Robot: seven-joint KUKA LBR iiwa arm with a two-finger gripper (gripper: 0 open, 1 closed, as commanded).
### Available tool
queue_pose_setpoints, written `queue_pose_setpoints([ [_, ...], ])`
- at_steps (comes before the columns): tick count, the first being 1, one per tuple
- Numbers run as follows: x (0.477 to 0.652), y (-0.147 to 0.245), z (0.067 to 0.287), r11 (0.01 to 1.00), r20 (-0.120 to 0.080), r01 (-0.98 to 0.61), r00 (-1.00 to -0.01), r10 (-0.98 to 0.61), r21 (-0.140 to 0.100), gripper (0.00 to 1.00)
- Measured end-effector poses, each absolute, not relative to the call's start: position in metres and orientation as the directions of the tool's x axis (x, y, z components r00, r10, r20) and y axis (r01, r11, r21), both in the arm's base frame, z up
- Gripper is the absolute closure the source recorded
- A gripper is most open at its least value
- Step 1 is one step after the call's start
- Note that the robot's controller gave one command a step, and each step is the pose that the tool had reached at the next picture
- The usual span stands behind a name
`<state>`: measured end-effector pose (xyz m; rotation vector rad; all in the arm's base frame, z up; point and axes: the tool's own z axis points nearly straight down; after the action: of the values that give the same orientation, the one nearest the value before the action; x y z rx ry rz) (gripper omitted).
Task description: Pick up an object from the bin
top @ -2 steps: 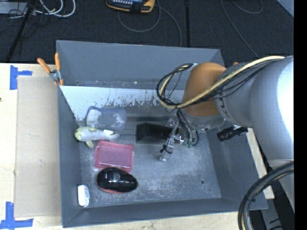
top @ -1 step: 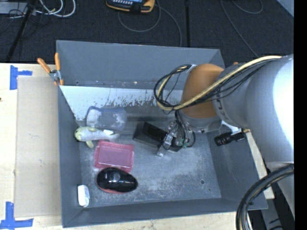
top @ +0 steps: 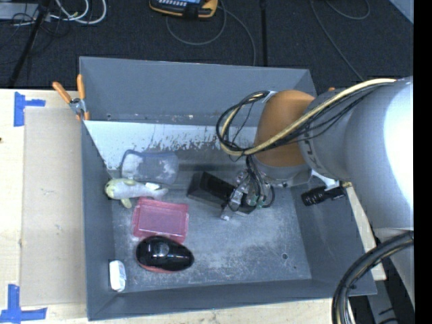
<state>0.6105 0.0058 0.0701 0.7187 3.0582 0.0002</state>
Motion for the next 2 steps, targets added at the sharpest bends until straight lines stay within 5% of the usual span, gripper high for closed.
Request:
queue_pose_setpoints([
  [2, 0.606, 0.006, 0.092, 0.896, 0.014, 0.444, -0.896, 0.444, -0.005, 1.0],
])
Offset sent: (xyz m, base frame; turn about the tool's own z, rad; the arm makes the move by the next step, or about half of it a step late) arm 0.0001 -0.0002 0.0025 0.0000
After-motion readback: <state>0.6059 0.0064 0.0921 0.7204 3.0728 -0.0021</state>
